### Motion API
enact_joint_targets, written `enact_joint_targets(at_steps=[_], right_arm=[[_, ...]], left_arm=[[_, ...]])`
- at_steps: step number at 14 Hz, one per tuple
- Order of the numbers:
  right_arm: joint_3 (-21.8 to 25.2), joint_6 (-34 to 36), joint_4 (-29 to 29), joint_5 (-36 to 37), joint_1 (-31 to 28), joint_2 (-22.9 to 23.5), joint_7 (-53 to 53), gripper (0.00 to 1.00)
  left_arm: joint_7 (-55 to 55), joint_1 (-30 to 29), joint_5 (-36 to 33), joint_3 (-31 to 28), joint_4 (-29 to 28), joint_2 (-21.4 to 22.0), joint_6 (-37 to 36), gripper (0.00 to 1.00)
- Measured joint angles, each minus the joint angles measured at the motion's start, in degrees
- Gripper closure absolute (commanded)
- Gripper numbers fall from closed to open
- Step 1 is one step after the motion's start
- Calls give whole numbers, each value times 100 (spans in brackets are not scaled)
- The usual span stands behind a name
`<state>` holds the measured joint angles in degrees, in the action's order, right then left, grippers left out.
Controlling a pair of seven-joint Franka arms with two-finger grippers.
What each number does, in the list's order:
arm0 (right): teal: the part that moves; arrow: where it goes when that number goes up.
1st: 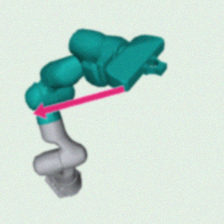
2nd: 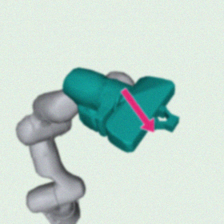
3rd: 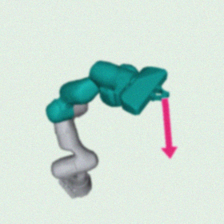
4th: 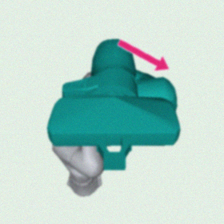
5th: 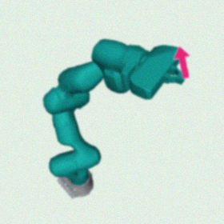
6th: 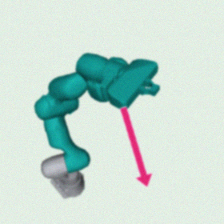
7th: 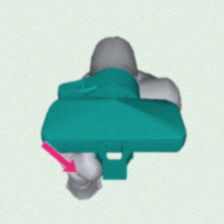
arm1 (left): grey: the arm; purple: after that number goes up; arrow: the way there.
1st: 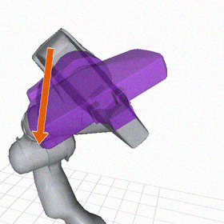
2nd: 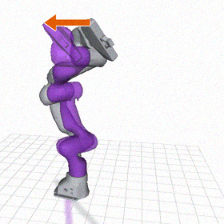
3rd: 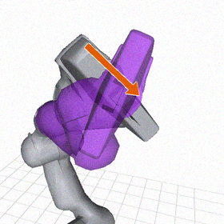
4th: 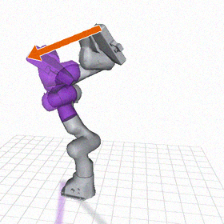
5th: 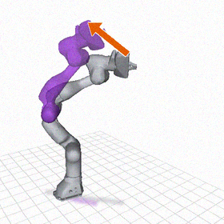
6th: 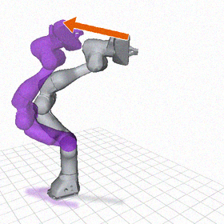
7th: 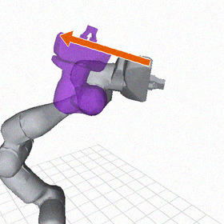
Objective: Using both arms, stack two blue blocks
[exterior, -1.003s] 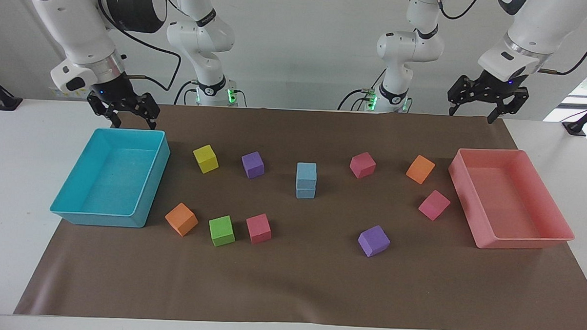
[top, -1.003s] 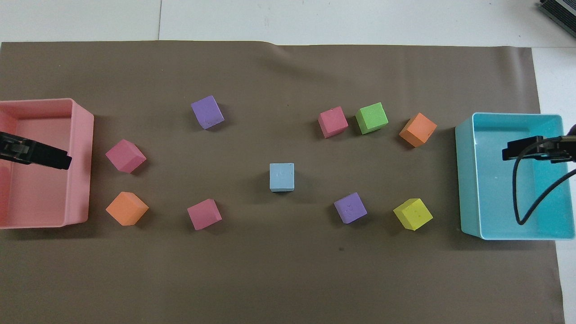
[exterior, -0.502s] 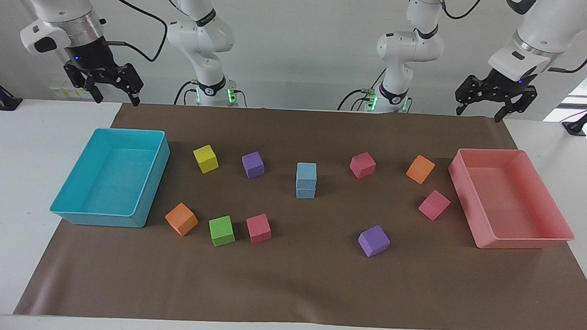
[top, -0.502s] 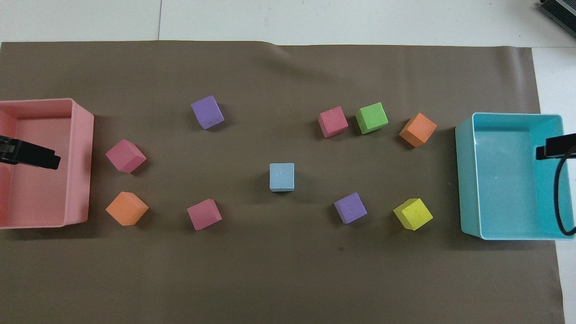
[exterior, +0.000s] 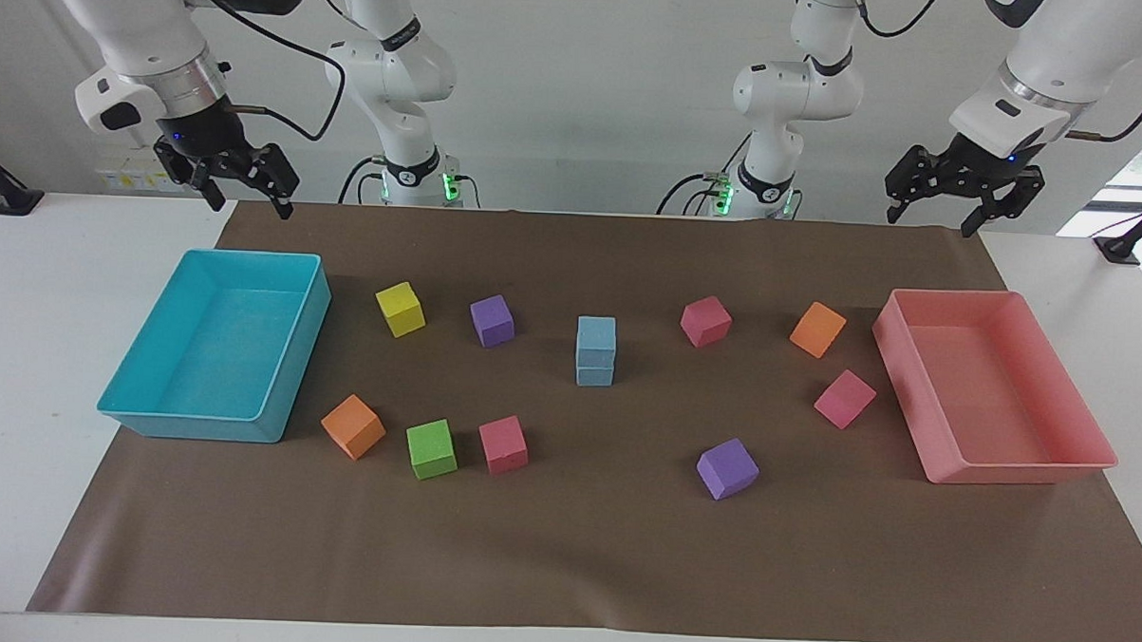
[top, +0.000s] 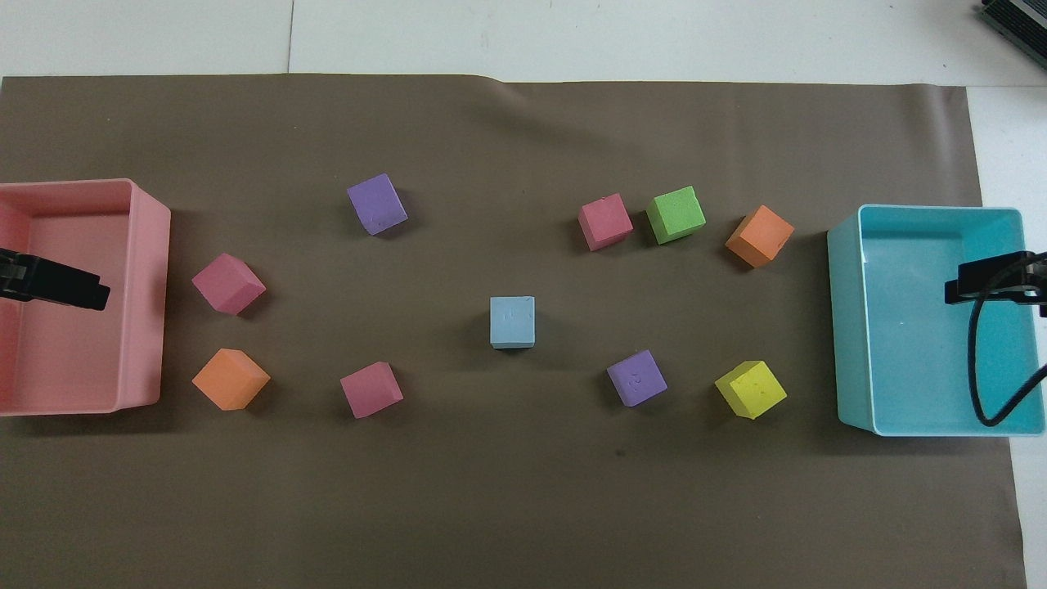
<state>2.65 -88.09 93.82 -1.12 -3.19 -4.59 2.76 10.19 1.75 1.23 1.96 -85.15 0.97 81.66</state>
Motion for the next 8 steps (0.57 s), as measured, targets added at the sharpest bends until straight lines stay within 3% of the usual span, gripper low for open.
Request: enact_joint_targets(at_steps=[2, 8], right_arm=[[-45, 359, -236, 0, 21, 24, 0, 0], [-83, 254, -400, -1, 45, 157, 0, 0]], left_arm=[[0, 0, 0, 0, 0, 0, -3, 0], [0, 0, 0, 0, 0, 0, -20, 0]])
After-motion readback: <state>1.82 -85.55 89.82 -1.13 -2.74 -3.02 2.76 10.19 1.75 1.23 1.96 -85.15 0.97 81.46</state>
